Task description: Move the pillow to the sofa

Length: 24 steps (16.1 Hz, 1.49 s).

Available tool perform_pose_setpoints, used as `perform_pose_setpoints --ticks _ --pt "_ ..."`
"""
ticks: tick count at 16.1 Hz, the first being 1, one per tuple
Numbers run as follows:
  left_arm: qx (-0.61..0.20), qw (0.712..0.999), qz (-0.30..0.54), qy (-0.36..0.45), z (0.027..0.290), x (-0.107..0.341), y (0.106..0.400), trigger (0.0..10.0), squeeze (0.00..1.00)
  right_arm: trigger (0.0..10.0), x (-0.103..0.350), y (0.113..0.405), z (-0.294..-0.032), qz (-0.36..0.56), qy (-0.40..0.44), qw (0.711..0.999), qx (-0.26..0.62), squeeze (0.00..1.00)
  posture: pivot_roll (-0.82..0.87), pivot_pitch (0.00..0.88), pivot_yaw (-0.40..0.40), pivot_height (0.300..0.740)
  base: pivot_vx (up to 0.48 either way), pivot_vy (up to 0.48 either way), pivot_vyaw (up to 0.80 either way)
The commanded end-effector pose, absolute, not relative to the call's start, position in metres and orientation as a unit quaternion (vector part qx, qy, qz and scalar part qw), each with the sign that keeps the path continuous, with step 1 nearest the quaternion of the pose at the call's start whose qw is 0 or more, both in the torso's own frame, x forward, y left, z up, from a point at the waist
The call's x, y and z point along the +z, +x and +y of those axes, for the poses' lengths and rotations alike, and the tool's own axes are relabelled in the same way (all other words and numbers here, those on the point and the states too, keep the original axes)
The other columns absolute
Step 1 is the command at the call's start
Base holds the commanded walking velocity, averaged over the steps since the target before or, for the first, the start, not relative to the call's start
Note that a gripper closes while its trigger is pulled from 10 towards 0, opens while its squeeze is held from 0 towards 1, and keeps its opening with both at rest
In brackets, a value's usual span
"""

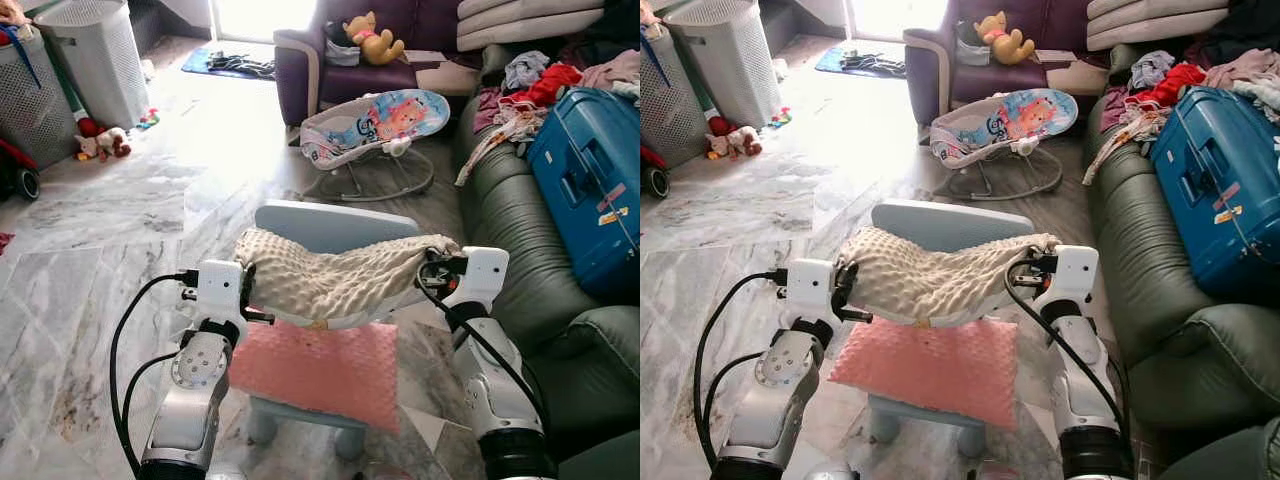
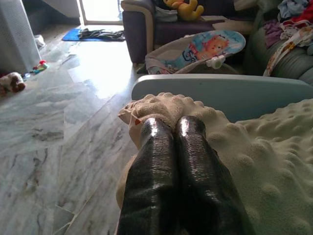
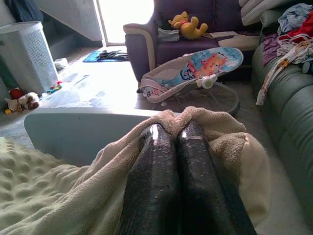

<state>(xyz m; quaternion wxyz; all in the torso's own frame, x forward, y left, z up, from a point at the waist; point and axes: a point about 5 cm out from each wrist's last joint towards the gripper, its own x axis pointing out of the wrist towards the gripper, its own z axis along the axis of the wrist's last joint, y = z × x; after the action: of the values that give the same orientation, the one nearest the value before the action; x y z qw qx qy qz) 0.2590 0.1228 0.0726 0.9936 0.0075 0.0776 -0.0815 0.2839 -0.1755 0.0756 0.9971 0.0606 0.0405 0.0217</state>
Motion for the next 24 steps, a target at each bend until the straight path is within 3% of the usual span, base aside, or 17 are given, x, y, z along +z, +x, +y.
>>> perform_pose_setpoints --ticks 1,17,24 --pt "-0.094 0.994 0.063 0.006 0.1184 0.0806 0.2612 10.0 0.00 10.0 0.0855 0.2867 -0.1761 0.023 0.058 0.998 0.023 0.00 -0.03 0.000 -0.017 0.740 0.000 0.000 0.00" --pt "-0.103 0.992 0.070 0.005 0.1151 0.0801 0.2599 10.0 0.00 10.0 0.0864 0.2881 -0.1784 0.025 0.057 0.998 0.017 0.00 -0.03 0.000 -0.006 0.740 -0.278 0.000 0.00" --pt "-0.102 0.992 0.073 0.000 0.1137 0.0799 0.2604 10.0 0.00 10.0 0.0867 0.2910 -0.1769 0.028 0.054 0.998 0.018 0.00 -0.03 0.000 -0.010 0.740 -0.319 0.000 -0.45"
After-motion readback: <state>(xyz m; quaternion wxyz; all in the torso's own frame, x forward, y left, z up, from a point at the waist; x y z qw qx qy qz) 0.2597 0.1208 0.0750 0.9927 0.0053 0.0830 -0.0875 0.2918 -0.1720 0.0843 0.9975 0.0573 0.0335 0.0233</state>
